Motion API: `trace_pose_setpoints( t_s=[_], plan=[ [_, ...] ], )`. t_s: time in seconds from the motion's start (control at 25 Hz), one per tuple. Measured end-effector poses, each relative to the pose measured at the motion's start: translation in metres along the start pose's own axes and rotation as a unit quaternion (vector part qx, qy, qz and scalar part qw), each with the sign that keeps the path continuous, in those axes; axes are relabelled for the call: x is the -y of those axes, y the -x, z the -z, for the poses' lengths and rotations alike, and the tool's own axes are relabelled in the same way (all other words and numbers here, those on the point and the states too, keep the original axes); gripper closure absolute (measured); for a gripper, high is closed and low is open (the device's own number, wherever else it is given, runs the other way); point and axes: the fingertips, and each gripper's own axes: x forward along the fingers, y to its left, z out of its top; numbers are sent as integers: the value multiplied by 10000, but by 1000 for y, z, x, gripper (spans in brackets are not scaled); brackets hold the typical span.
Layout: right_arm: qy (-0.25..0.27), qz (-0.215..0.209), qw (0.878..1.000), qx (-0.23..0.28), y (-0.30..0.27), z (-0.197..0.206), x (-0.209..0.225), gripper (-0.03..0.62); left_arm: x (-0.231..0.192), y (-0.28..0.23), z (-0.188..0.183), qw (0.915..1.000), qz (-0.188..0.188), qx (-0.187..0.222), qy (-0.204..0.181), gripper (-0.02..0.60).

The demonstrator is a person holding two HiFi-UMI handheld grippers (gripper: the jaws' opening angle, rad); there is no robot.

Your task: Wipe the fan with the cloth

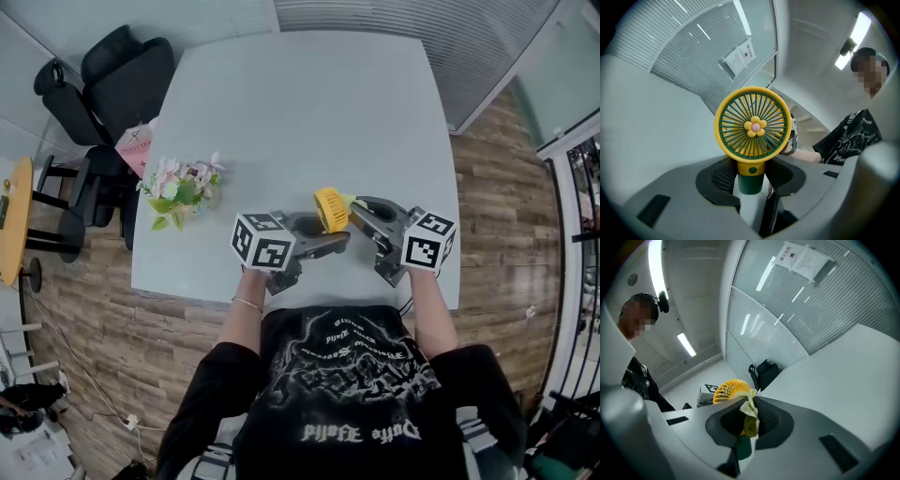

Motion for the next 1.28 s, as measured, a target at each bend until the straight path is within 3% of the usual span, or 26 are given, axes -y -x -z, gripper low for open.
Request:
trace_pose_setpoints(
  t_s=[0.16,0.28,0.44,0.64,0.8,0.96,1.08,1.16,1.28],
  plan=[
    [-416,-373,9983,-167,1,8,-6,568,-4,2,3,9999,-111,56,15,383],
    [-957,-819,9918,-223,4,16,-13,566,-15,6,1,9990,-255,289,234,383],
    [-1286,-1073,9858,106,7,19,-19,566,-16,8,4,9984,-152,331,424,383],
    [-1232,-1249,9844,161,6,14,-25,566,-16,8,8,9940,128,539,939,383],
    [-858,-1206,9890,0,6,16,-31,566,-21,9,18,9942,10,418,986,383],
    [-783,-1282,9879,394,7,-4,-33,566,-33,5,39,9953,-449,-94,852,383],
    [-740,-1134,9884,682,11,-18,-29,566,-40,0,48,9927,-674,-110,993,383],
    [-767,-967,9886,866,15,-20,-23,566,-57,3,55,9873,-1195,-189,1032,383],
    [-846,-703,9887,1022,22,-14,-15,566,-90,15,68,9683,-2292,-524,839,383]
  ],
)
